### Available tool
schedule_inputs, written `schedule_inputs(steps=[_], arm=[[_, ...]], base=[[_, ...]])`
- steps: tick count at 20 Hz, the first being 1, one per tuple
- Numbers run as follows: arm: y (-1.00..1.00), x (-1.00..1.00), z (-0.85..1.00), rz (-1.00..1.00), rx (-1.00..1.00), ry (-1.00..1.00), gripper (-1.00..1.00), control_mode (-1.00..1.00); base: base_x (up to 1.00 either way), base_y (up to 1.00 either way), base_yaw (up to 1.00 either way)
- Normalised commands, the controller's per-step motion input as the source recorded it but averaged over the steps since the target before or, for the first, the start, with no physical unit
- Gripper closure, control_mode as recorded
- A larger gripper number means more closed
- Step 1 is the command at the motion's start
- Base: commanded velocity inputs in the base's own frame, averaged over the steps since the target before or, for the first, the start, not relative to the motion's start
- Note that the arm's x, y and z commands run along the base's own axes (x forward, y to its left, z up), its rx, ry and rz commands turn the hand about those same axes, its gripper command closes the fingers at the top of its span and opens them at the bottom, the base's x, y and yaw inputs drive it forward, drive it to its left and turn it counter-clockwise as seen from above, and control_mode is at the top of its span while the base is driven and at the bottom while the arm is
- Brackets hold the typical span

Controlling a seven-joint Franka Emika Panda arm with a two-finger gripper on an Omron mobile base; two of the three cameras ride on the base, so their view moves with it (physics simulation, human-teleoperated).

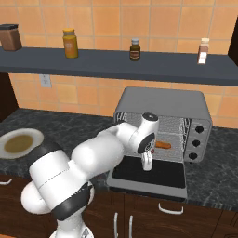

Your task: Pick up the kebab skewer and baguette bread, and place them inside the toaster oven. Close the toaster oven door and start by setting the timer.

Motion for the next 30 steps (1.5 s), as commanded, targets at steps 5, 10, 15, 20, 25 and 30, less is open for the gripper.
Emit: schedule_inputs(steps=[5,10,15,20,25,30], arm=[[0.00,0.34,-0.12,0.00,0.00,0.00,-1.00,-1.00],[0.00,0.22,-0.28,0.00,0.00,0.00,-1.00,-1.00],[0.00,0.24,-0.05,0.00,0.00,0.00,-1.00,-1.00],[0.00,0.09,-0.05,0.00,0.00,-0.03,-1.00,-1.00],[0.00,0.00,0.00,0.00,0.00,-0.04,-1.00,-1.00],[0.00,-0.05,0.00,0.00,0.00,-0.06,-1.00,-1.00]], base=[[0.00,0.00,0.00],[0.00,0.00,0.00],[0.00,0.00,0.00],[0.00,0.00,0.00],[0.00,0.00,0.00],[0.00,0.00,0.00]])
